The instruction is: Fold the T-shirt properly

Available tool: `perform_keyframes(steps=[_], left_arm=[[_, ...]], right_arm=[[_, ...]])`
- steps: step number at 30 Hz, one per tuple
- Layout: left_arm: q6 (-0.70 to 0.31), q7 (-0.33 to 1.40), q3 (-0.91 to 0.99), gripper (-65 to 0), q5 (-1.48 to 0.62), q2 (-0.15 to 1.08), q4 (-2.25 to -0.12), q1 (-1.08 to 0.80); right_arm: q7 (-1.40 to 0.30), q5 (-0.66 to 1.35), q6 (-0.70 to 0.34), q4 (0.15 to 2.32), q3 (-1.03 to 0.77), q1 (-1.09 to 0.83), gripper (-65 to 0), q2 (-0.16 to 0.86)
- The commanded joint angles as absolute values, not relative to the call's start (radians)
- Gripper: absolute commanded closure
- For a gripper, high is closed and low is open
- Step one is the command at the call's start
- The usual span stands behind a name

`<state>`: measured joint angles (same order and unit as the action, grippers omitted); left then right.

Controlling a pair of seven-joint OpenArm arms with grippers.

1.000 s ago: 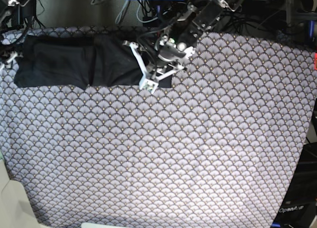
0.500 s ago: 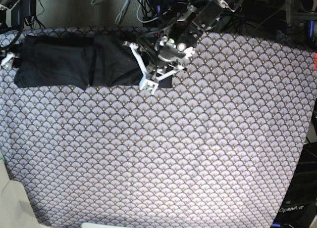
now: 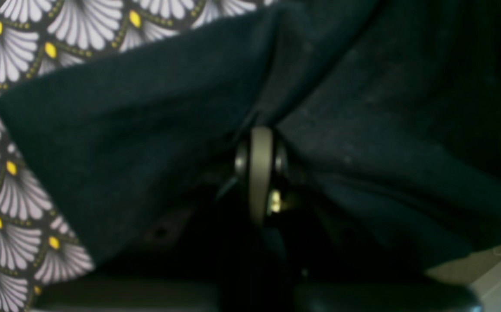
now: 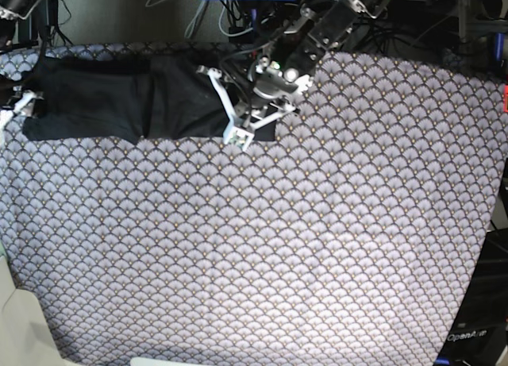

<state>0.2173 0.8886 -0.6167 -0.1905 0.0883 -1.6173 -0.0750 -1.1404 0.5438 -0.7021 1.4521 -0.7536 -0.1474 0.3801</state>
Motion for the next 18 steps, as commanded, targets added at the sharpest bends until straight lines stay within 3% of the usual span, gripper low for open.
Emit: perform_keyframes(steps=[1,18], left_arm=[[0.223,0.889,-0.615,0.0,-0.189,0.085,-1.636,-0.073],[0.223,0.894,-0.615,0.0,-0.186,0.085,-1.639,-0.088]], right_arm=[[-1.125,0.555,-0.698,1.454,-0.759,-0.145,-41.1,0.403],[-1.056,0.555,-0.698,1.349,-0.757,-0.150,-41.0,0.403]])
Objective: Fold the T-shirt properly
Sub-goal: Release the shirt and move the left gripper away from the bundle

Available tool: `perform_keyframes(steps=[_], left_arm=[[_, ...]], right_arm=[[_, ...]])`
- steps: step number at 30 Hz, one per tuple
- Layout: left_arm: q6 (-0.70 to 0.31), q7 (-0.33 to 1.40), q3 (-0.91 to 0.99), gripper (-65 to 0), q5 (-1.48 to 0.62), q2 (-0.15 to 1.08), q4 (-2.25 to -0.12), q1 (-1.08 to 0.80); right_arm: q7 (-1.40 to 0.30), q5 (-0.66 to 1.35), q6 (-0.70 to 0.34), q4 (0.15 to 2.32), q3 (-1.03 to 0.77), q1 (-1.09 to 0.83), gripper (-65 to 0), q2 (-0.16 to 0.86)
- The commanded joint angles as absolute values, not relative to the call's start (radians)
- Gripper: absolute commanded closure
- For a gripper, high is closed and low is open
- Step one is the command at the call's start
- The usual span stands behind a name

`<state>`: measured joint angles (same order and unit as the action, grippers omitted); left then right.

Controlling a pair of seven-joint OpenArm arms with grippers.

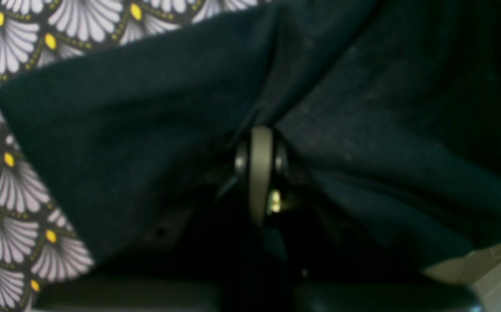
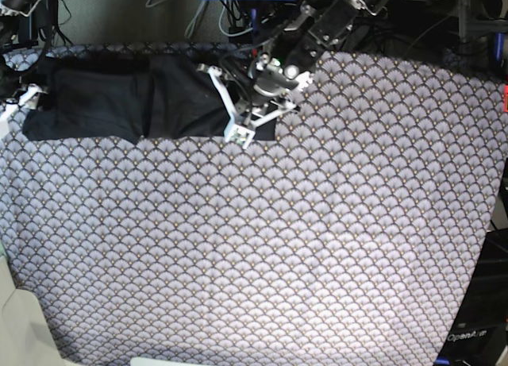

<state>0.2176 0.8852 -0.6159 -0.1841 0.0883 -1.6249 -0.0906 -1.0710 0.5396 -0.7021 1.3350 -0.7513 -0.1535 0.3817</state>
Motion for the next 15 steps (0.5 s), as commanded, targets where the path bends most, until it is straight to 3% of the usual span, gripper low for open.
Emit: perform_keyframes(steps=[1,4,10,15], left_arm=[[0.223,0.895,-0.615,0.0,-0.186,0.085,-1.639,-0.088],[0.223,0.895,-0.615,0.0,-0.185,0.085,-1.639,-0.088],[0.223,0.897,-0.615,0.0,-0.185,0.085,-1.641,-0.088],[0.223,0.897,-0.615,0.0,-0.185,0.085,-1.661,-0.088]], right_arm=[[-1.056,0.555,-0.698,1.348,-0.757,-0.150,-40.9,0.403],[-1.056,0.555,-0.698,1.351,-0.759,-0.150,-34.4,0.381],[-1.061,0.555,-0.698,1.349,-0.751,-0.148,-1.6,0.375],[-1.061,0.555,-0.698,1.356,-0.673,-0.148,0.0,0.380]])
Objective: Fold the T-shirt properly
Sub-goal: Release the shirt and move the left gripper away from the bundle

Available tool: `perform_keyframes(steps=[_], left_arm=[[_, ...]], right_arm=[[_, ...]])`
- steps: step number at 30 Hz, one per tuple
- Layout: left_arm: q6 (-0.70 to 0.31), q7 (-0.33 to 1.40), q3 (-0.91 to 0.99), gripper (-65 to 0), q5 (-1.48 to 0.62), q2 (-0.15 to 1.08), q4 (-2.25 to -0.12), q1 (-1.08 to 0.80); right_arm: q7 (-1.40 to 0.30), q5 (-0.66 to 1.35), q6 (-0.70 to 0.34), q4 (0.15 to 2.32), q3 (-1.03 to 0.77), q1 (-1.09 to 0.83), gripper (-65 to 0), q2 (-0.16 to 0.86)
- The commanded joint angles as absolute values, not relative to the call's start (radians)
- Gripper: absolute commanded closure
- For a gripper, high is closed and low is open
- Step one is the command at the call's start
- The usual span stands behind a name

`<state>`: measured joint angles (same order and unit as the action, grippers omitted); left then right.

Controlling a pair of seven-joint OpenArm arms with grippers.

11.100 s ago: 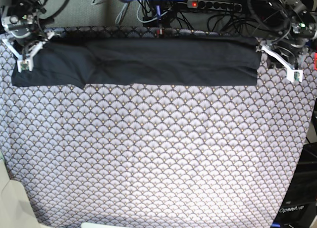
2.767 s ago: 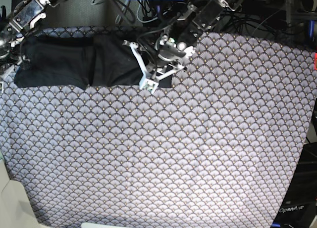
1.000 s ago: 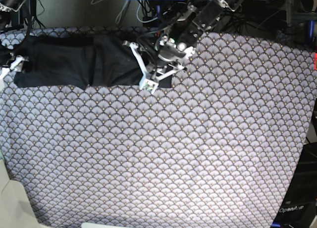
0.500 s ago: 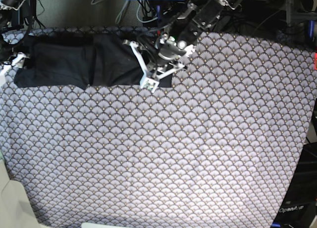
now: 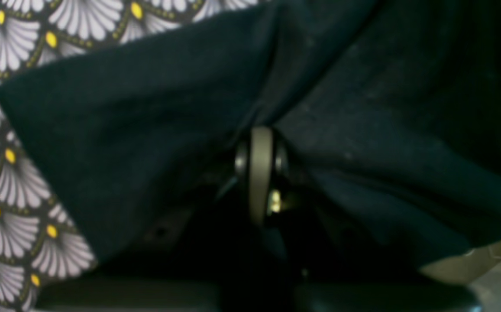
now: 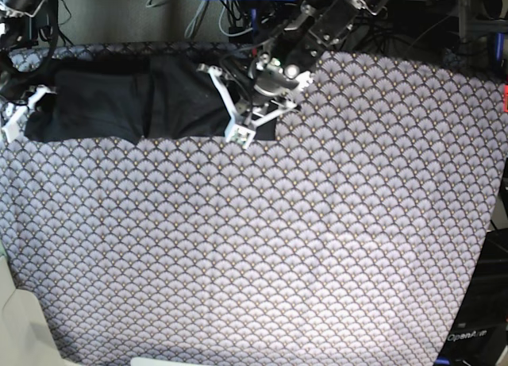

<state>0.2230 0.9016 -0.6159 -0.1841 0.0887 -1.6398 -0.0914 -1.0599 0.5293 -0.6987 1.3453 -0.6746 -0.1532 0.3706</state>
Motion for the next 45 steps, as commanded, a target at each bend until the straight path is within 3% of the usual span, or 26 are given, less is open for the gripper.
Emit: perform_keyframes(steps=[1,9,19,24,39,45], left_arm=[[0.223,0.897,-0.615,0.0,-0.185,0.085,-1.675,-0.088],[0.223,0.900,-0.613,0.0,-0.183,0.085,-1.753,-0.084],[0.225,0.900,-0.611,0.0,-0.191,0.117,-1.770,-0.108],[0.225,0.900,-0.507,0.0,-0.191,0.140,-1.824,-0.156],[0.217,0.888,-0.213,0.0,-0.193,0.226,-1.873,-0.298],[0.217,0.888,-0.186,0.0,-0.193,0.234,-1.873,-0.308]], right_arm=[[-1.061,0.555,-0.698,1.360,-0.662,-0.148,0.0,0.380],[-1.078,0.556,-0.698,1.635,-0.634,-0.196,0.0,0.366],[-1.198,0.559,-0.698,1.808,-0.641,-0.202,0.0,0.351],[-1.227,0.561,-0.698,1.922,-0.641,-0.234,0.0,0.286],[-1.274,0.562,-0.698,1.940,-0.513,-0.234,0.0,0.124],[-1.294,0.562,-0.698,1.962,-0.479,-0.219,0.0,0.087]])
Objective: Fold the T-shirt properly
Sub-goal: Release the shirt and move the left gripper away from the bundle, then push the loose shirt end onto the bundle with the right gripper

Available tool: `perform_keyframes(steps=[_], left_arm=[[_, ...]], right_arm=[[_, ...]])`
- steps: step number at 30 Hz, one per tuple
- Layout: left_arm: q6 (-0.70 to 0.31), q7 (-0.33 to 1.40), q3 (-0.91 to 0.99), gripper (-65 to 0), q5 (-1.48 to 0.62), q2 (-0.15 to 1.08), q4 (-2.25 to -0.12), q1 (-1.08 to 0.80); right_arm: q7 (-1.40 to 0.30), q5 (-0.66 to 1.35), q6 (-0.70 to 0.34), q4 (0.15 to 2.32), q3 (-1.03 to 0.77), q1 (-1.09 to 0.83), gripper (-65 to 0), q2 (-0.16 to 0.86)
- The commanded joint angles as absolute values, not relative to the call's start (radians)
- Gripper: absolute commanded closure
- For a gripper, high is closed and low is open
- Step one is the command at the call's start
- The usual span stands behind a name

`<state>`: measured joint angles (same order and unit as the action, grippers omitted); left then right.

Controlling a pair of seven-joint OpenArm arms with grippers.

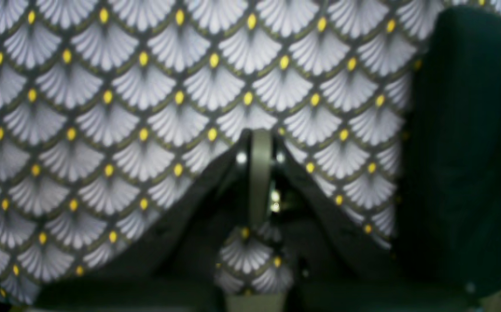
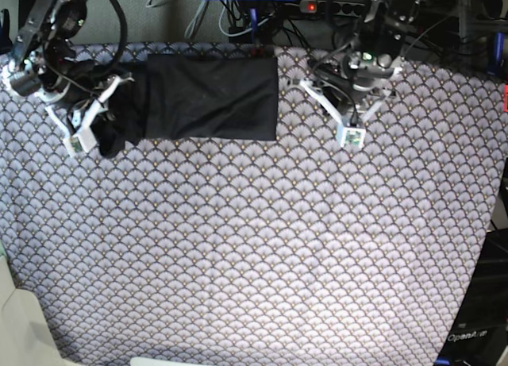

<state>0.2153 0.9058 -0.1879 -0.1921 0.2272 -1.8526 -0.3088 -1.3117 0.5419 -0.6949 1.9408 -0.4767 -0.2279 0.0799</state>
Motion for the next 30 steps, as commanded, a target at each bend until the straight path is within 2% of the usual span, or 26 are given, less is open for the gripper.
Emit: perform_keyframes(steps=[1,10,25,30], left_arm=[[0.217,0.888,-0.186,0.0,-0.193,0.236,-1.873,-0.308],[0.217,0.888,-0.191,0.0,-0.193,0.229,-1.863,-0.302],[0.217,0.891,-0.191,0.0,-0.193,0.229,-1.868,-0.297],[0.217,0.892,-0.189,0.0,-0.193,0.229,-1.873,-0.297]], right_arm=[[-1.294,0.562,-0.698,1.963,-0.479,-0.219,0.0,0.087],[-1.326,0.578,-0.698,1.971,-0.486,-0.213,0.0,0.117],[-1.346,1.119,-0.698,1.985,-0.478,-0.194,0.0,0.113],[-1.345,1.179,-0.698,1.983,-0.420,-0.183,0.0,0.084]])
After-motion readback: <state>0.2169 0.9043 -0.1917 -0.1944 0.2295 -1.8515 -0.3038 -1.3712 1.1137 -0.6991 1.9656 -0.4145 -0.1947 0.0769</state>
